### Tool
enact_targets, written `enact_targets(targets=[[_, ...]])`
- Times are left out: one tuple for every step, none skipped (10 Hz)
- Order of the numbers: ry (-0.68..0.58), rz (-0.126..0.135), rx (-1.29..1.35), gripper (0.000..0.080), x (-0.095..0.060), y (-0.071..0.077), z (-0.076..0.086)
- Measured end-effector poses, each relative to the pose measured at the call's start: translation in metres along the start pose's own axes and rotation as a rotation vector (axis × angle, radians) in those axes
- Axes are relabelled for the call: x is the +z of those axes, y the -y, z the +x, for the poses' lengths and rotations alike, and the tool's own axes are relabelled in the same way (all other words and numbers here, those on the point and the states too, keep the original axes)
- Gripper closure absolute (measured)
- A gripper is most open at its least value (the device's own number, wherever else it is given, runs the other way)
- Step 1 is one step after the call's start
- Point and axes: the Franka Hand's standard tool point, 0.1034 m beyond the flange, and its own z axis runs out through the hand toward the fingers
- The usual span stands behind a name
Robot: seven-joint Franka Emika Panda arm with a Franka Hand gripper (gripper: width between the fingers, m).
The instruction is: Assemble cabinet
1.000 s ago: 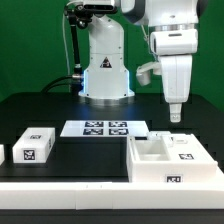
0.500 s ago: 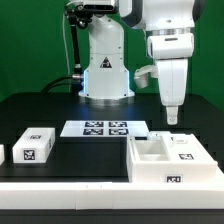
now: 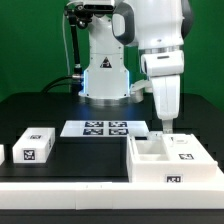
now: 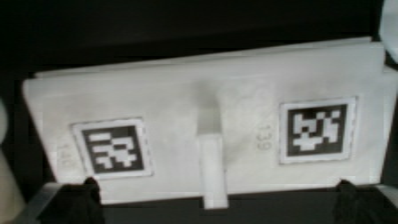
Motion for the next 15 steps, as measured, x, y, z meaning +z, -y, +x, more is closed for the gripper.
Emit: enact_targets(targets=[[-0.001,0.003,0.002,0.0151,0.002,0.001,-0.001],[-0.003,0.010,0.007,0.0151,0.006,0.002,-0.002],[-0.005,0.014,0.012,0.0151,0.008,0.001,-0.003],[-0.008,0.021,0.015,0.0151,0.013,0.001,-0.003],[-0.010,0.028,0.018,0.0151,0.017,0.001,-0.003],[-0.010,0.028,0.018,0.0151,0.016,0.002,-0.003],[-0.010,0.029,0.018,0.0251,0.017,0.002,-0.003],[-0.010,0.030,0.018,0.0251,0.017,0.002,-0.003],[-0.010,0.030,0.018,0.0432,0.017,0.002,-0.003],[-0.010,0.030,0.018,0.0569,0.017,0.003,-0.003],[-0.010,0.031,0.018,0.0733,0.017,0.003,-0.003],[-0.010,0.030,0.018,0.0733,0.017,0.003,-0.003],[-0.010,0.030,0.018,0.0739,0.017,0.003,-0.003],[-0.010,0.030,0.018,0.0739,0.017,0.003,-0.003],[-0.010,0.030,0.018,0.0739,0.017,0.003,-0.003]])
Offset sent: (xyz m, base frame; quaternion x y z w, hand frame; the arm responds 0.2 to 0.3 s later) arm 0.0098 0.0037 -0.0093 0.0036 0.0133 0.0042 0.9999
